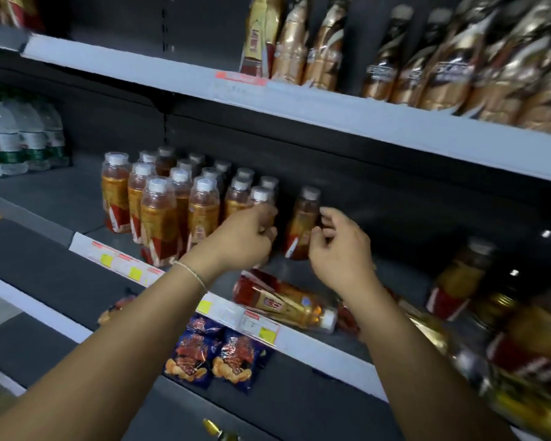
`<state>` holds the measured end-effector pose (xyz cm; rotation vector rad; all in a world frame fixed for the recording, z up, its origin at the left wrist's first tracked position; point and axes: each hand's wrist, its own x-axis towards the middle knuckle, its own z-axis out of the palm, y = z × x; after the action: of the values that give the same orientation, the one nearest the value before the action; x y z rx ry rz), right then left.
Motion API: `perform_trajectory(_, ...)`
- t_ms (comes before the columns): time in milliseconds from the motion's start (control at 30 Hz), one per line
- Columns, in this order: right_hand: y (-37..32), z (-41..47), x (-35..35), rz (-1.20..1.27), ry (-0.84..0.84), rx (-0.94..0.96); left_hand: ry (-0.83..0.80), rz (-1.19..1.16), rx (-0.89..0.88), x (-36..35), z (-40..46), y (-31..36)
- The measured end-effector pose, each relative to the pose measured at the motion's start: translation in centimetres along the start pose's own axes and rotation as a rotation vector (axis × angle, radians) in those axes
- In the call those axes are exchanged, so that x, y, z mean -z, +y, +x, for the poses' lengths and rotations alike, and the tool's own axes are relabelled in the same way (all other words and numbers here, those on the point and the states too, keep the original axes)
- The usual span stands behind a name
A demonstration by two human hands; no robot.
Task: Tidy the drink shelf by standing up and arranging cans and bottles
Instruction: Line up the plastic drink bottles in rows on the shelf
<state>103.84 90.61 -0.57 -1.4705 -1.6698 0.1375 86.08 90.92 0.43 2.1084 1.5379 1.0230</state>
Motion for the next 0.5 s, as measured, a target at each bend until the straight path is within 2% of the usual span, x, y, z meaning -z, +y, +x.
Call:
perform_trajectory(233, 7.7, -5.0, 10.9, -0.055, 0.079, -0.091, -0.109, -0.074, -0.143, -9.6, -0.9, 9.3)
perform_trajectory(500, 14.5, -9.4, 19.8, -0.146, 0.177, -0.22, -0.257, -0.094, -0.304, -18.8, -2.1, 18.0)
